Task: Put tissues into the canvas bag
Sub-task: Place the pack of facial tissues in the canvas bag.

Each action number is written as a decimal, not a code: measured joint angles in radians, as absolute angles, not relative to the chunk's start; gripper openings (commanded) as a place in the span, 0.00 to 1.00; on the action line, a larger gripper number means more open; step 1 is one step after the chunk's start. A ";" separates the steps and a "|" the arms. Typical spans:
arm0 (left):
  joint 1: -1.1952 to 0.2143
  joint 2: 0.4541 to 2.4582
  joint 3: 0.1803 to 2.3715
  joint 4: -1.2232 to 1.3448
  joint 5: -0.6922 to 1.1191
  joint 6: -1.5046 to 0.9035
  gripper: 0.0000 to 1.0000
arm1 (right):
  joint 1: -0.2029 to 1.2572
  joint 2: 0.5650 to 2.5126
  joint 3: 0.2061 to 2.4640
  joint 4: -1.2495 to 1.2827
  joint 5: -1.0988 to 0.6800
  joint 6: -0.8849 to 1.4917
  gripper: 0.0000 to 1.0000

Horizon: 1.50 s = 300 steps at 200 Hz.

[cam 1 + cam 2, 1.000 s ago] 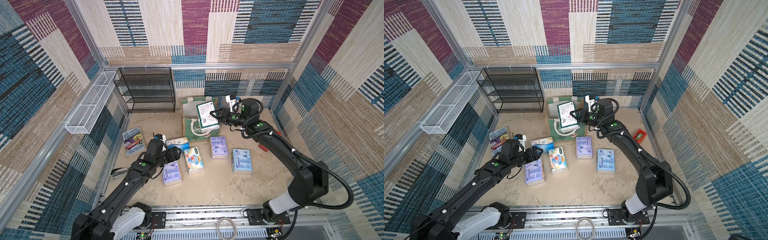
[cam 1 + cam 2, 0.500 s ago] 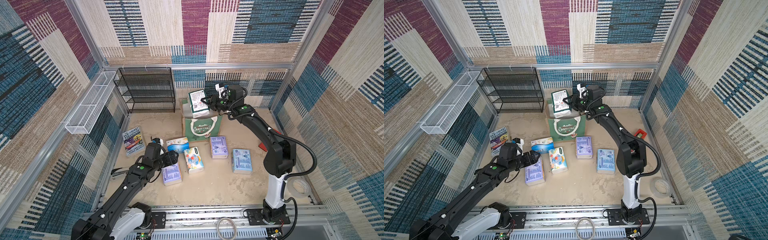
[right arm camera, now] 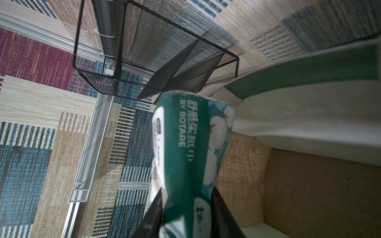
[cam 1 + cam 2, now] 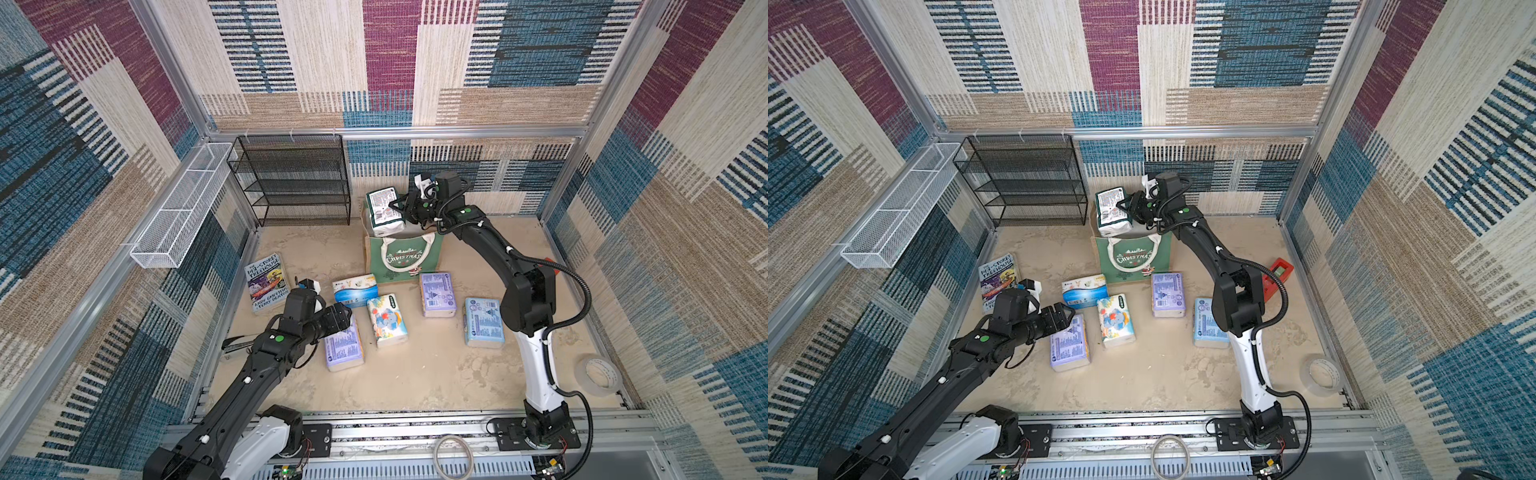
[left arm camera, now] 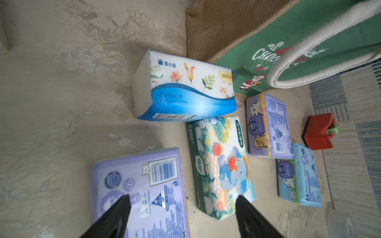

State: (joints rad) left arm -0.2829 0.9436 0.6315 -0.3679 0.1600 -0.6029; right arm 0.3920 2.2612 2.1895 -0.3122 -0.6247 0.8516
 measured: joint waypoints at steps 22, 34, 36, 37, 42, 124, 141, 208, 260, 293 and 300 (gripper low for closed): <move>-0.270 0.937 0.627 -0.371 0.161 -0.601 0.84 | 0.399 2.281 2.188 -0.312 -0.617 0.852 0.34; -0.262 0.936 0.624 -0.372 0.161 -0.599 0.84 | 0.404 2.292 2.185 -0.315 -0.614 0.851 0.34; -0.262 0.936 0.624 -0.373 0.161 -0.599 0.84 | 0.405 2.293 2.185 -0.316 -0.612 0.851 0.34; -0.262 0.936 0.624 -0.373 0.161 -0.599 0.84 | 0.405 2.293 2.185 -0.317 -0.612 0.851 0.34; -0.261 0.935 0.624 -0.374 0.161 -0.599 0.84 | 0.408 2.296 2.181 -0.322 -0.608 0.851 0.34; -0.237 0.928 0.607 -0.374 0.167 -0.599 0.84 | 0.424 2.330 2.169 -0.383 -0.545 0.839 0.34; -0.233 0.928 0.606 -0.374 0.168 -0.599 0.84 | 0.432 2.334 2.176 -0.410 -0.519 0.829 0.34; -0.223 0.930 0.604 -0.375 0.187 -0.599 0.84 | 0.449 2.426 2.283 -0.496 -0.483 0.782 0.35; -0.217 0.941 0.598 -0.379 0.190 -0.599 0.84 | 0.451 2.456 2.299 -0.540 -0.445 0.747 0.37; -0.212 0.952 0.598 -0.379 0.190 -0.599 0.84 | 0.455 2.480 2.303 -0.558 -0.432 0.717 0.41; -0.212 0.953 0.598 -0.379 0.190 -0.599 0.84 | 0.456 2.482 2.303 -0.563 -0.426 0.716 0.41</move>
